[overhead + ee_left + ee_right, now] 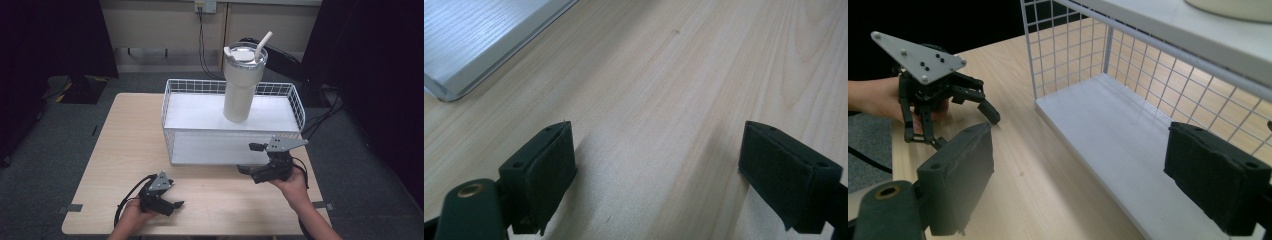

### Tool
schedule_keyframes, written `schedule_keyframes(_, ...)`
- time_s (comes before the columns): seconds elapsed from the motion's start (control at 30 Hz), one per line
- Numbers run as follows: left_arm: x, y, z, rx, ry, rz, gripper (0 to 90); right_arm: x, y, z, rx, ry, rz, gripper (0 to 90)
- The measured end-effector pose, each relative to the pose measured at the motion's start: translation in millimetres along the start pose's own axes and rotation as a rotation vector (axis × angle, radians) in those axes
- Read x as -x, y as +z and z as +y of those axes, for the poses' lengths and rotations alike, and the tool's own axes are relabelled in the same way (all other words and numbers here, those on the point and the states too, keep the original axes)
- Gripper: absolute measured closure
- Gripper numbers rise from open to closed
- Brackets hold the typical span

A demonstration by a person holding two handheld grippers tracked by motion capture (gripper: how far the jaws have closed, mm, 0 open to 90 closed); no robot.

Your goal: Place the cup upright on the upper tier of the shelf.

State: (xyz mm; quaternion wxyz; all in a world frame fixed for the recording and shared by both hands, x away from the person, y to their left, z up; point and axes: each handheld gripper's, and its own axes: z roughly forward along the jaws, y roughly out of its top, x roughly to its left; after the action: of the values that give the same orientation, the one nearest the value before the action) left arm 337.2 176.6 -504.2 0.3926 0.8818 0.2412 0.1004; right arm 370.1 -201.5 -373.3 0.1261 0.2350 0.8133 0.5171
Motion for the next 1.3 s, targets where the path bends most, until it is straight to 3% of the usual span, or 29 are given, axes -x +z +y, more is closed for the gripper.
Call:
schedule_keyframes(0.4,0.2,0.2,-0.1,0.003,-0.004,0.0,14.4,6.5,-5.5,-18.8,-0.012,0.013,-0.022,11.5)
schedule_keyframes(0.93,0.0,0.0,0.0,0.0,0.0,0.0,14.4,10.2,-4.1,-57.7,-0.098,0.012,-0.03,11.7)
schedule_keyframes(1.3,0.3,0.2,0.0,0.003,-0.004,0.0,14.4,12.3,-5.2,-76.2,-0.126,0.016,-0.033,11.8)
